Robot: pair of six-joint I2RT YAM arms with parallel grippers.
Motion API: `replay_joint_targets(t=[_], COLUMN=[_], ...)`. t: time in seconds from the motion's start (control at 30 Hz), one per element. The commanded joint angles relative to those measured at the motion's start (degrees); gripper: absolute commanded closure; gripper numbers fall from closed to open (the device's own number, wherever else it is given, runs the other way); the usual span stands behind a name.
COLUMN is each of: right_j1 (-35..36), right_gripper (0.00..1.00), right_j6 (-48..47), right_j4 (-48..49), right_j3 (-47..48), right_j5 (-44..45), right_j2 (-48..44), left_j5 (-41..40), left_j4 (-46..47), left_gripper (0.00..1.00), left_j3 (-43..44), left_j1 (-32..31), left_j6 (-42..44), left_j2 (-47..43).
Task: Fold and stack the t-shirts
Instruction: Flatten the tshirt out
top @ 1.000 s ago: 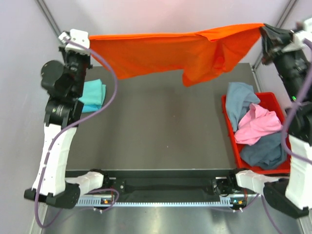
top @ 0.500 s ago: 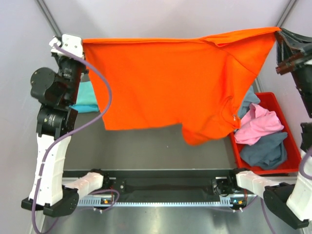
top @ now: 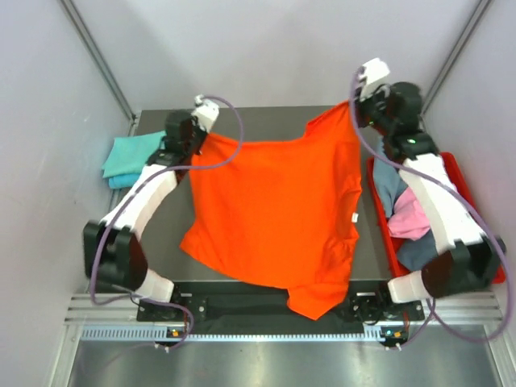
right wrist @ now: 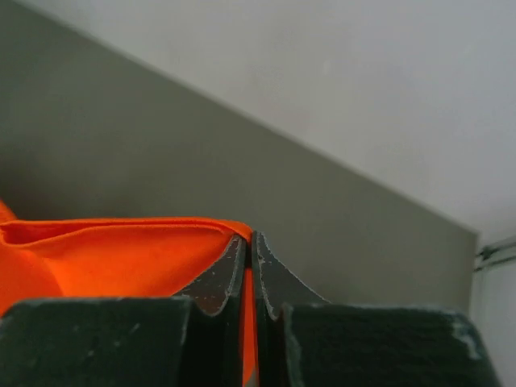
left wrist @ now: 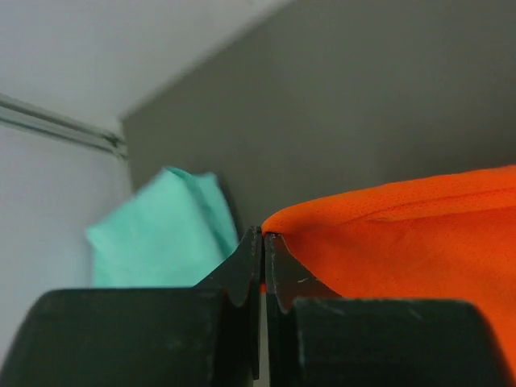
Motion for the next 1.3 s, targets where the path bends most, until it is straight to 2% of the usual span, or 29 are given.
replay_joint_targets(t=[0.0,0.07,0.23,0.27,0.33,0.37,0.4,0.47,0.63,0.83,1.03,1.13,1.27], right_j1=[-0.6,-0.6,-0.4,-0.5,-0.7,-0.9,-0.9,-0.9,-0.8,-0.4,-0.3,-0.4,0.5], right_gripper=[1.00,1.00,1.00,1.00,1.00,1.00,1.00,1.00,1.00,1.00,1.00,1.00,1.00], right_j6=[0.8,1.9,2.7,2.4,2.6,2.7,2.5,1.7,0.8,1.3,0.3,-1.7,1.3], right_j4=[8.1,9.0,8.1,6.7,5.0,3.2,2.7,2.8,6.9,7.4,7.1,8.2,9.4], right_j3=[-2.3,0.6,14.5,20.8,28.0,35.5,39.2,47.1,50.0,45.0,44.3,50.1,56.1], right_j5=[-1.6,-1.3,0.9,2.3,3.4,3.4,3.6,4.8,6.7,8.0,8.8,9.4,8.9], right_j2=[9.3,18.0,35.0,40.6,46.1,51.0,53.3,58.5,61.9,60.6,59.9,63.3,68.8], left_j5=[0.5,0.3,-1.2,-1.2,-1.7,-2.3,-3.1,-4.0,-5.9,-7.3,-8.8,-9.7,-12.1], left_j4=[7.4,9.6,9.6,9.2,8.5,8.5,6.9,6.6,7.4,7.6,9.8,9.0,8.5], left_gripper=[1.00,1.00,1.00,1.00,1.00,1.00,1.00,1.00,1.00,1.00,1.00,1.00,1.00], left_j3=[-1.3,0.9,17.2,19.9,27.3,29.5,33.4,36.4,38.8,35.9,34.5,36.9,37.6], left_j1=[0.7,1.2,2.6,2.9,3.2,3.2,3.3,3.5,4.2,4.6,5.3,5.6,5.9], left_j6=[1.5,1.2,-0.5,-0.8,-0.4,-0.1,0.6,1.0,0.7,-1.7,-3.3,-3.3,-3.9], left_j2=[8.4,16.9,35.1,37.2,42.4,43.9,45.4,48.4,50.3,49.1,49.1,51.0,51.7])
